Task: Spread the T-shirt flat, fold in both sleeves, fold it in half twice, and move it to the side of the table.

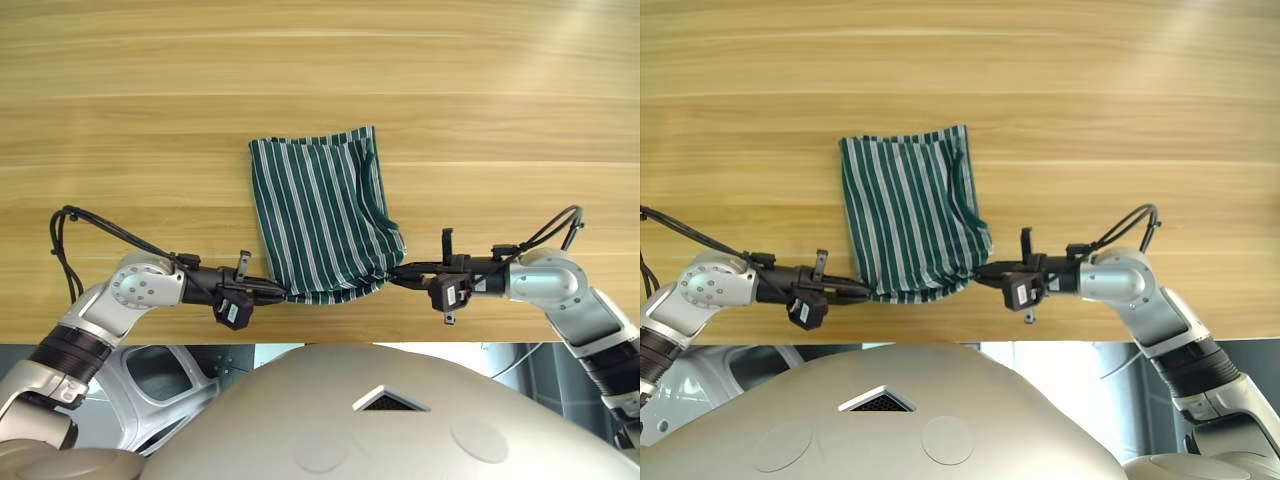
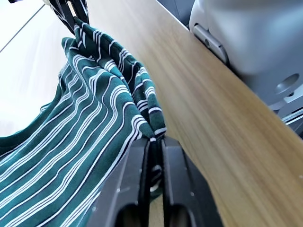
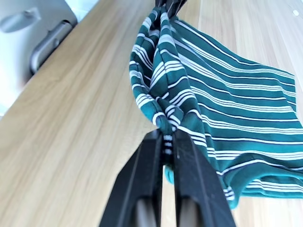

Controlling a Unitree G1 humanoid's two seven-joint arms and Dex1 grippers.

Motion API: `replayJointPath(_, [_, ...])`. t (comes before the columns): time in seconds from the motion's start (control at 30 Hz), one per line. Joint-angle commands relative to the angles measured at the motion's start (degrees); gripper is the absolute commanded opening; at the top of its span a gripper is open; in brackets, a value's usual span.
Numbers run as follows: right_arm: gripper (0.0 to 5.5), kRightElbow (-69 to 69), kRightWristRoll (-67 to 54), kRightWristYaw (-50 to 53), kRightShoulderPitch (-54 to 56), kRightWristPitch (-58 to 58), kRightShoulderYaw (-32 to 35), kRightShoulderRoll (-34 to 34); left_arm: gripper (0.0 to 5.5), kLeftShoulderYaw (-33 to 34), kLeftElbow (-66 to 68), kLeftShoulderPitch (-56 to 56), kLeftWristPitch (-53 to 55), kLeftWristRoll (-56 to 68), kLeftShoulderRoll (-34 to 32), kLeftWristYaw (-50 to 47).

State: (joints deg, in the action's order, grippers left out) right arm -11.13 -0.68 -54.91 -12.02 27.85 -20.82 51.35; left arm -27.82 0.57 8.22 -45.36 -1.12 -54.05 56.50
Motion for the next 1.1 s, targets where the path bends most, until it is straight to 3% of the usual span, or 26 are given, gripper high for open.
replayJointPath(0.03, [0.11,-2.5,-2.7,-2.3,-2.4,1.4,1.5,3.0,0.17,1.7,-3.6,1.4,1.3,2.7,-2.2,0.9])
replayJointPath(0.4, [0.11,-8.3,-8.8,-5.5,-9.6,5.2,6.0,8.1,0.17,8.9,-8.9,9.6,-0.8,9.1,-7.4,0.5])
replayJointPath(0.8, [0.11,-9.0,-10.0,-2.7,-9.3,5.5,11.6,6.4,0.17,15.3,-12.7,12.8,-1.5,15.7,-9.3,0.7])
replayJointPath(1.1, [0.11,-4.7,-2.7,4.9,3.0,-5.8,11.3,-2.2,0.17,16.9,-6.4,1.9,5.6,11.5,0.5,-3.4])
